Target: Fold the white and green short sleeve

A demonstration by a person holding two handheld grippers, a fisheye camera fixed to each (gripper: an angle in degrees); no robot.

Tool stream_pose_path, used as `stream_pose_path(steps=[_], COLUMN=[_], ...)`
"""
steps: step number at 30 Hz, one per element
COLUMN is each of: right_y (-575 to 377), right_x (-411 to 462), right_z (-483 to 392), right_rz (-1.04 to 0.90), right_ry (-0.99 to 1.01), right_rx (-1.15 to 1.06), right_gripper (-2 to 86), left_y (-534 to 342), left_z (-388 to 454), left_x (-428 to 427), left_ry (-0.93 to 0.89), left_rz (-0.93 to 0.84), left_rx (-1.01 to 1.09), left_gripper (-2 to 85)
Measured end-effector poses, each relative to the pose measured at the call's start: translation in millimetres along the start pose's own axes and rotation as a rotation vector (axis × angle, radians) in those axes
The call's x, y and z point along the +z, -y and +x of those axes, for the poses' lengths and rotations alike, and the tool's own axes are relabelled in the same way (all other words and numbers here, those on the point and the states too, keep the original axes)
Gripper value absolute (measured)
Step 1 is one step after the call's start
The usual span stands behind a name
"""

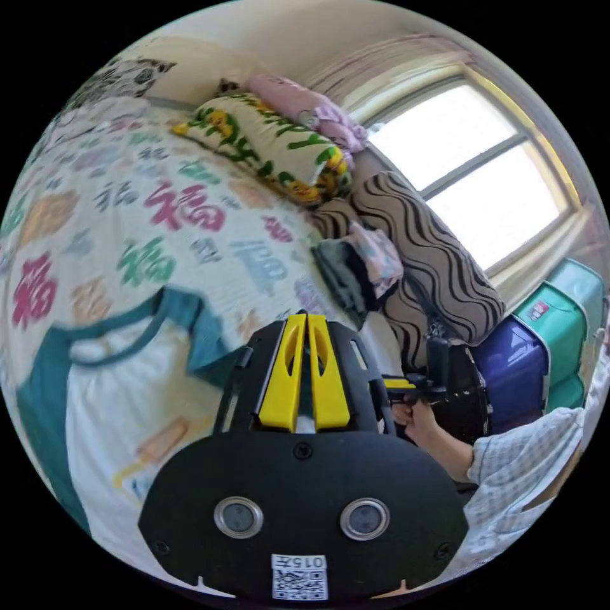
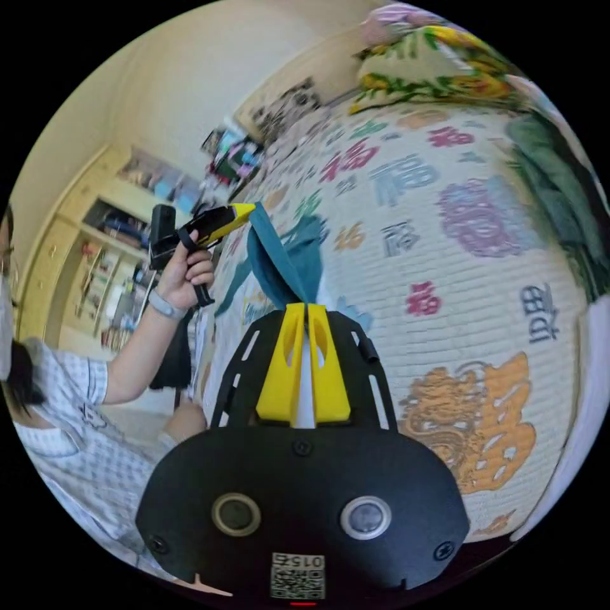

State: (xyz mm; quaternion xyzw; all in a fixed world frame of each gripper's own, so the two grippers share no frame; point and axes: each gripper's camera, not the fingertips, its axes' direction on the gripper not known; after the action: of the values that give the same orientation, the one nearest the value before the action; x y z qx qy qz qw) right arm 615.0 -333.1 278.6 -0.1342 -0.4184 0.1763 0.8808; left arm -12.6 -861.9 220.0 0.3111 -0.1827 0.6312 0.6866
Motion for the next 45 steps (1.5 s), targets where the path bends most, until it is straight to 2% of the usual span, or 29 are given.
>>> stream_pose_path(steps=[4,6,8,13,16,18,21,25,31,34,35,37,39,40,42,45], right_y=[6.2,-10.0,-30.9,-94.0,-128.7,-140.0,-141.9,-130.2,-116.8,-118.2,-118.9,-119.0,-116.7,-115.6,-108.2,-96.0], right_x=[-31.8,-40.1,-45.7,-20.6,19.2,59.3,112.2,168.9,247.9,281.4,293.7,309.2,322.4,325.4,340.4,373.3], right_z=[72.3,116.0,127.5,107.2,72.8,33.8,-11.5,-66.4,-144.3,-159.8,-160.6,-159.1,-154.6,-153.1,-147.7,-151.3], right_rz=[0.139,0.182,0.229,0.197,0.093,-0.045,-0.188,-0.265,-0.292,-0.326,-0.346,-0.37,-0.356,-0.349,-0.315,-0.311], right_ry=[-0.093,-0.044,-0.004,-0.01,0.003,-0.031,-0.069,-0.002,0.071,0.048,0.04,0.042,0.027,0.021,0.006,-0.003], right_rx=[0.223,0.363,0.387,0.316,0.282,0.169,0.061,-0.075,-0.209,-0.248,-0.252,-0.256,-0.263,-0.263,-0.258,-0.279], right_gripper=[1.3,3.5,5.1,5.4,4.9,4.6,4.0,3.4,2.5,1.6,1.4,1.1,1.0,1.0,1.0,1.4], left_y=[56.1,53.6,30.4,-89.7,-197.0,-271.8,-330.9,-347.0,-344.7,-340.7,-340.4,-339.0,-340.2,-343.3,-368.6,-416.0], left_z=[17.9,14.1,14.7,-17.5,-46.0,-67.0,-95.0,-115.3,-163.6,-167.7,-161.7,-127.5,-41.6,-17.8,64.9,124.9], left_x=[50.7,32.3,-5.5,-126.3,-212.9,-280.9,-338.4,-353.9,-305.1,-281.6,-276.1,-277.0,-263.5,-254.8,-201.2,-109.4], left_ry=[-0.17,-0.305,-0.344,-0.275,-0.041,0.174,0.284,0.277,0.185,0.232,0.263,0.365,0.513,0.532,0.601,0.754], left_rz=[-0.033,0.033,0.106,0.153,0.154,0.201,0.266,0.327,0.353,0.327,0.314,0.346,0.328,0.303,0.16,-0.011], left_rx=[0.082,0.003,0.025,-0.038,-0.219,-0.37,-0.552,-0.597,-0.736,-0.731,-0.709,-0.54,-0.114,-0.004,0.323,0.579], left_gripper=[5.7,6.6,6.4,6.0,6.0,6.1,7.0,7.2,7.2,1.5,0.5,-0.2,-0.4,-0.5,-0.5,-0.6])
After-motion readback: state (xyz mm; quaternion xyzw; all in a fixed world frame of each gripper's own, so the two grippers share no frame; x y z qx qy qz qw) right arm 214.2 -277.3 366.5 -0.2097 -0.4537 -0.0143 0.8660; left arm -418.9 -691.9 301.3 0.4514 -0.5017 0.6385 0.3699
